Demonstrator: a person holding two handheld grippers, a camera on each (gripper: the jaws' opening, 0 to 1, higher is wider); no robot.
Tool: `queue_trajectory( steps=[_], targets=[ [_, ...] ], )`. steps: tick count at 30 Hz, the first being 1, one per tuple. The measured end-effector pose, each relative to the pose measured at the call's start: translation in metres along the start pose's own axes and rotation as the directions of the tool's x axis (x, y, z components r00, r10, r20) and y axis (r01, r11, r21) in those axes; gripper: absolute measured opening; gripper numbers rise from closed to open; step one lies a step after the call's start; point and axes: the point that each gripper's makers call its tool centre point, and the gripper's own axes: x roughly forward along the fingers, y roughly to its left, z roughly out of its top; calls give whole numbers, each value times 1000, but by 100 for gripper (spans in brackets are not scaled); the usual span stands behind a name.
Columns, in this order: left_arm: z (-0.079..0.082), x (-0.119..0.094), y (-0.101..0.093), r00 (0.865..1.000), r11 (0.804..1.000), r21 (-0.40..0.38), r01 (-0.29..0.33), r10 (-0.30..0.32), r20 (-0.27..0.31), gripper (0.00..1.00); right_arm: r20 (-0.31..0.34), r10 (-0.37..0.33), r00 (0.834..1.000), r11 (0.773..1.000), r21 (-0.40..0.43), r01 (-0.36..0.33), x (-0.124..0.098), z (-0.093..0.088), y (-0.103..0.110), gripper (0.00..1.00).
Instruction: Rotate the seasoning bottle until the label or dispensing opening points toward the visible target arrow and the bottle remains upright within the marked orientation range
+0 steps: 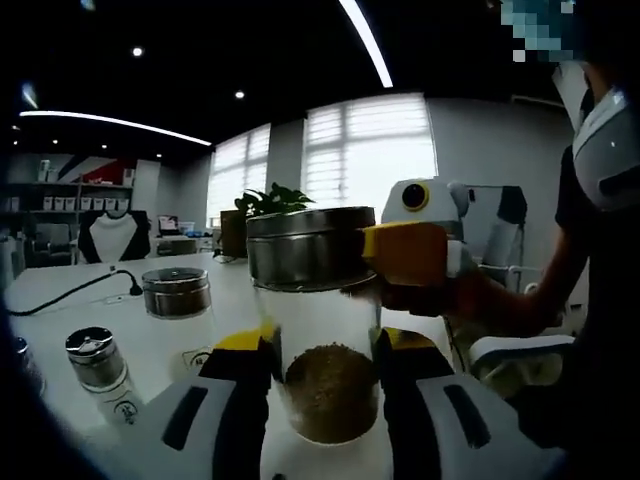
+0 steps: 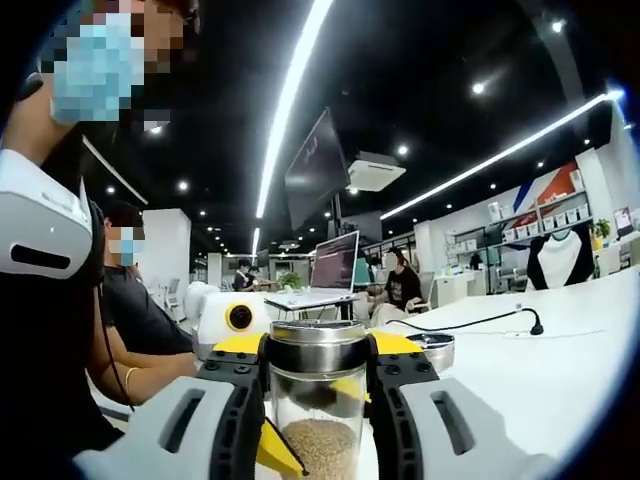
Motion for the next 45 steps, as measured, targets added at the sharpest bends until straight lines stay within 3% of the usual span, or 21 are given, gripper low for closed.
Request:
queue_trajectory(
  steps=[12,22,26,27,29,34,38,45],
  targets=[
    [-8,11,9,989,988,-31,-149,148,-9,45,-1,-156,988,988,2,156,-4,-6,-11,37],
    [-14,11,9,968,968,-24,-250,250,-11,44,-15,-286,958,958,-26,286,-8,-14,-12,38],
    [-16,10,9,959,959,2,-282,282,-22,44,-37,-351,936,936,-45,350,-12,-19,-13,38],
    [-15,11,11,955,955,1,-296,296,-25,44,-40,-356,934,934,-56,354,-12,-20,-12,37],
    [-17,7,15,934,933,83,-350,354,-53,44,-43,-370,928,928,-60,367,-12,-23,-11,37],
    [-17,8,14,927,928,41,-371,373,-37,44,-40,-396,918,917,-65,393,-11,-24,-10,40],
    [-23,8,17,912,914,48,-403,405,-62,44,-59,-419,906,906,-83,414,-6,-32,-6,47],
    [-24,5,18,902,904,55,-425,427,-61,44,-49,-440,897,897,-61,437,-8,-29,-16,41]
  ],
)
